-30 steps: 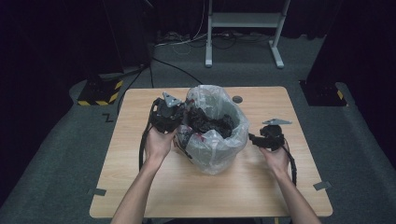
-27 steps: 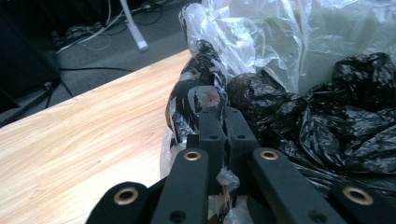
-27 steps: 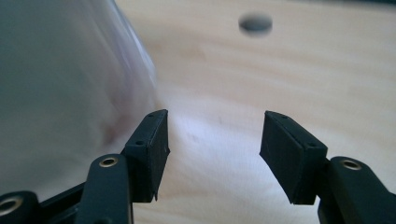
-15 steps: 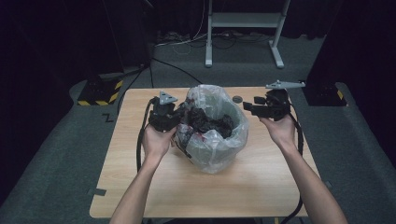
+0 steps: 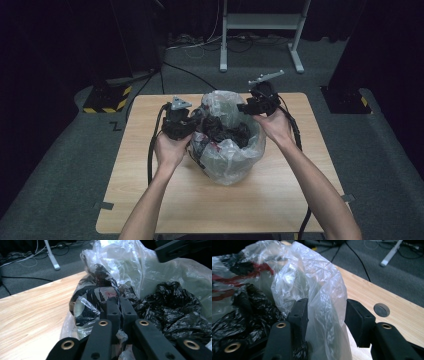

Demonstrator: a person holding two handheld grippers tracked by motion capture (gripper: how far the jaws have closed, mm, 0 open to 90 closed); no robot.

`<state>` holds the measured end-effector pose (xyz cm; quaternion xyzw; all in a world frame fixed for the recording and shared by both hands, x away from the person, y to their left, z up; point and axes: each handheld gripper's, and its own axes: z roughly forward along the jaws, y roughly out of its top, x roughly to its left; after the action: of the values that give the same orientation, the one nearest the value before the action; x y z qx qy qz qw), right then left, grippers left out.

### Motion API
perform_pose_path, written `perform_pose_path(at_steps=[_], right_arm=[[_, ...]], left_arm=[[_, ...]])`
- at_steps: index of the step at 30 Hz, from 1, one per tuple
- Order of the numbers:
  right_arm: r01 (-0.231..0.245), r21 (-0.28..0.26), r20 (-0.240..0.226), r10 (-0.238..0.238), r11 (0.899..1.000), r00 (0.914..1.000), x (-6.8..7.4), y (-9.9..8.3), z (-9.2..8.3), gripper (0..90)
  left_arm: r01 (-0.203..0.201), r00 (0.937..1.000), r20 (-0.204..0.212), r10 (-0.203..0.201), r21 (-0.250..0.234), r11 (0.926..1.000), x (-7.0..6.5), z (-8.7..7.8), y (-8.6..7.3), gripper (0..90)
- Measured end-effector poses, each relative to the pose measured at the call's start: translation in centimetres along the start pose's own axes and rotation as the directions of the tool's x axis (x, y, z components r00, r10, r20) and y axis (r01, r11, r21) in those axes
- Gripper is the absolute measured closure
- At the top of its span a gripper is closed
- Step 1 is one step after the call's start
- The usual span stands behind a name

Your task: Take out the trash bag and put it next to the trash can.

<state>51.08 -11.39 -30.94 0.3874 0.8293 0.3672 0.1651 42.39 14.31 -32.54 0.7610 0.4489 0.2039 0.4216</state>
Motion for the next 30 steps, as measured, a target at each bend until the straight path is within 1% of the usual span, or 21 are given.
perform_pose_path(at_steps=[3, 4, 5, 6, 8, 10, 14, 17, 18, 19, 20, 22, 25, 26, 27, 30], right_arm=[[0.015, 0.040, 0.014, -0.016, 0.999, 0.9998, 0.1, 0.7, 0.5, 61.6], [0.020, 0.052, 0.017, -0.021, 0.998, 0.9996, 0.2, 0.9, 0.7, 65.8], [0.037, 0.078, 0.020, -0.039, 0.996, 0.9990, 0.2, 1.2, 0.9, 73.8], [0.037, 0.078, 0.020, -0.039, 0.996, 0.9990, 0.2, 1.2, 0.9, 73.8], [0.048, 0.101, 0.022, -0.050, 0.994, 0.9985, 0.4, 1.6, 1.0, 83.0], [0.065, 0.108, 0.019, -0.068, 0.992, 0.9975, 0.5, 1.8, 1.0, 89.7], [0.062, 0.121, 0.002, -0.063, 0.991, 0.9980, 0.7, 2.3, 1.0, 90.0], [0.042, 0.106, -0.026, -0.039, 0.994, 0.9989, 1.0, 2.8, 1.0, 90.0], [0.042, 0.096, -0.036, -0.039, 0.994, 0.9986, 1.1, 3.0, 1.0, 90.0], [0.039, 0.095, -0.042, -0.035, 0.995, 0.9985, 1.4, 3.2, 0.9, 90.0], [0.048, 0.089, -0.051, -0.043, 0.995, 0.9977, 1.8, 3.5, 0.9, 90.0], [0.050, 0.080, -0.069, -0.045, 0.996, 0.9966, 2.3, 3.8, 0.8, 90.0], [0.064, 0.073, -0.085, -0.058, 0.995, 0.9947, 3.4, 4.2, 0.9, 90.0], [0.069, 0.074, -0.092, -0.062, 0.995, 0.9939, 3.8, 4.5, 0.9, 90.0], [0.075, 0.071, -0.096, -0.068, 0.995, 0.9930, 4.1, 4.6, 0.9, 90.0], [0.088, 0.061, -0.114, -0.081, 0.994, 0.9902, 5.4, 5.2, 1.1, 90.0]], left_arm=[[-0.002, 1.0000, 0.007, 0.002, -0.001, 1.0000, -0.2, 0.3, 0.1, 87.5], [0.001, 0.9999, 0.015, -0.001, -0.001, 1.0000, -0.3, 0.4, 0.2, 87.5], [0.000, 0.9998, 0.018, 0.000, -0.003, 1.0000, -0.4, 0.4, 0.2, 87.3], [-0.001, 0.9998, 0.020, 0.001, -0.004, 1.0000, -0.5, 0.5, 0.3, 87.3], [-0.003, 0.9996, 0.026, 0.003, -0.009, 1.0000, -0.7, 0.6, 0.4, 86.1], [-0.005, 0.9995, 0.032, 0.006, -0.010, 0.9999, -1.0, 0.8, 0.5, 85.9], [-0.005, 0.9990, 0.045, 0.006, -0.009, 0.9999, -1.4, 1.3, 0.5, 85.9], [-0.010, 0.9983, 0.057, 0.010, -0.009, 0.9999, -1.9, 1.7, 0.6, 85.4], [-0.014, 0.9981, 0.061, 0.015, -0.008, 0.9999, -2.0, 1.8, 0.6, 85.2], [-0.015, 0.9978, 0.064, 0.016, -0.008, 0.9999, -2.2, 1.9, 0.6, 85.1], [-0.015, 0.9978, 0.065, 0.015, -0.008, 0.9999, -2.3, 2.0, 0.6, 85.0], [-0.019, 0.9977, 0.065, 0.019, -0.005, 0.9998, -2.5, 2.3, 0.6, 84.4], [-0.045, 0.9981, 0.042, 0.045, -0.005, 0.9990, -2.9, 2.7, 0.6, 83.9], [-0.048, 0.9980, 0.042, 0.048, -0.005, 0.9988, -3.0, 2.7, 0.6, 83.9], [-0.059, 0.9975, 0.040, 0.059, -0.005, 0.9983, -3.2, 2.8, 0.6, 83.8], [-0.064, 0.9972, 0.037, 0.064, -0.015, 0.9979, -3.6, 3.0, 0.6, 83.0]])
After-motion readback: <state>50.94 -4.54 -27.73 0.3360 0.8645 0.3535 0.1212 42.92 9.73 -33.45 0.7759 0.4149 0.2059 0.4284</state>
